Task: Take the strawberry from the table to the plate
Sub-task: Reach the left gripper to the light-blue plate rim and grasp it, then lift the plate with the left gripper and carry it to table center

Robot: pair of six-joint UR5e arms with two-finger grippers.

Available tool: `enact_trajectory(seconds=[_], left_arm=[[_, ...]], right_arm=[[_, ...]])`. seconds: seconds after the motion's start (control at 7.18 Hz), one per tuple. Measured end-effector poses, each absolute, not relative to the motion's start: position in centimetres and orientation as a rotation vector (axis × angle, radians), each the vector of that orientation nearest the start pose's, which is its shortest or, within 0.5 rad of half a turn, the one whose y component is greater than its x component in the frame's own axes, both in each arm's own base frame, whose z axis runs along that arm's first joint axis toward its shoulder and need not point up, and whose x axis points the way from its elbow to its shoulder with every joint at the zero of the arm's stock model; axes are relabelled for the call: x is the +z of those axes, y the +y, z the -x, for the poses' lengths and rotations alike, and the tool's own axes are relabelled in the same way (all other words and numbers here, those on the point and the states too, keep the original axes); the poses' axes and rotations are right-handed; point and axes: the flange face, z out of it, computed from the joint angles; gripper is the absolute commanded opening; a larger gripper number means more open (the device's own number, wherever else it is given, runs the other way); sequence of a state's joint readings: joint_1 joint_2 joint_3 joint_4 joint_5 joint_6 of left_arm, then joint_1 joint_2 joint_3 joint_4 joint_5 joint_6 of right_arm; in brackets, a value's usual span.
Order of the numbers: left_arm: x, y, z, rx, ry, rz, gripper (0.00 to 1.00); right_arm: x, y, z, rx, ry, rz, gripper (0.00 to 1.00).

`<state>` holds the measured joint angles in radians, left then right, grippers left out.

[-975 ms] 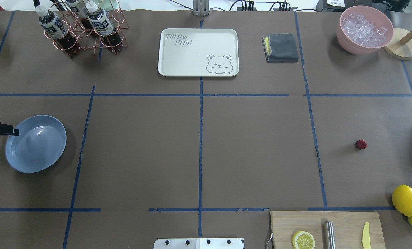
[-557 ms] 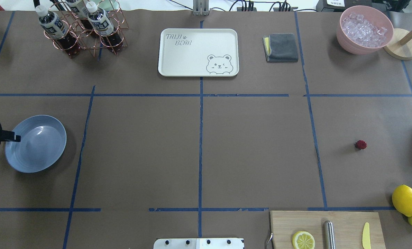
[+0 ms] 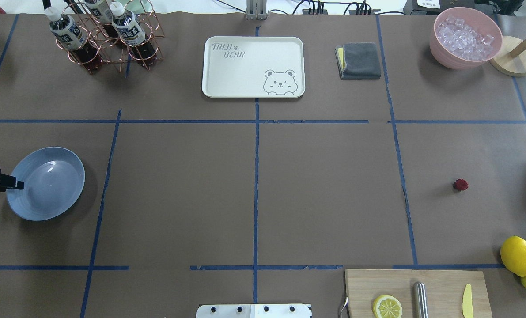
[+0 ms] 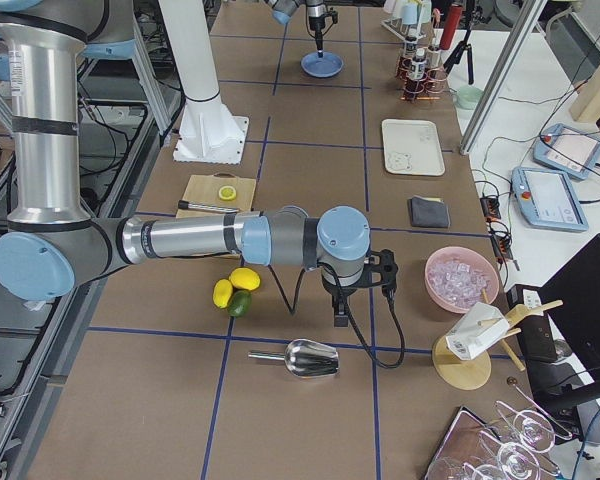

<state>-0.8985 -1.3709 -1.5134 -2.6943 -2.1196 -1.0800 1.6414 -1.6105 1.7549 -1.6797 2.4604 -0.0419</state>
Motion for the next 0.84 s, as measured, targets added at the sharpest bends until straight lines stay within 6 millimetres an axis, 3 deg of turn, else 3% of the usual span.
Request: enact_trajectory(seconds=[0.14, 0.28, 0.56, 0.84], left_arm=[[65.7, -38.2, -20.1, -0.136, 0.976, -0.145, 0.08], [65.5, -38.3, -20.1, -0.135, 0.979, -0.148, 0.0], [64.7, -38.3, -20.1, -0.133, 0.99, -0.156, 0.0], [62.3, -37.3, -19.4, -0.103, 1.041, -0.116, 0.0]], right_arm=[[59.0, -46.8, -8.9, 0.011, -0.888, -0.083, 1.0], [59.0, -46.8, -8.9, 0.011, -0.89, -0.083, 1.0], [58.9, -46.8, -8.9, 0.011, -0.895, -0.084, 1.0], [58.9, -46.8, -8.9, 0.011, -0.896, -0.085, 1.0]])
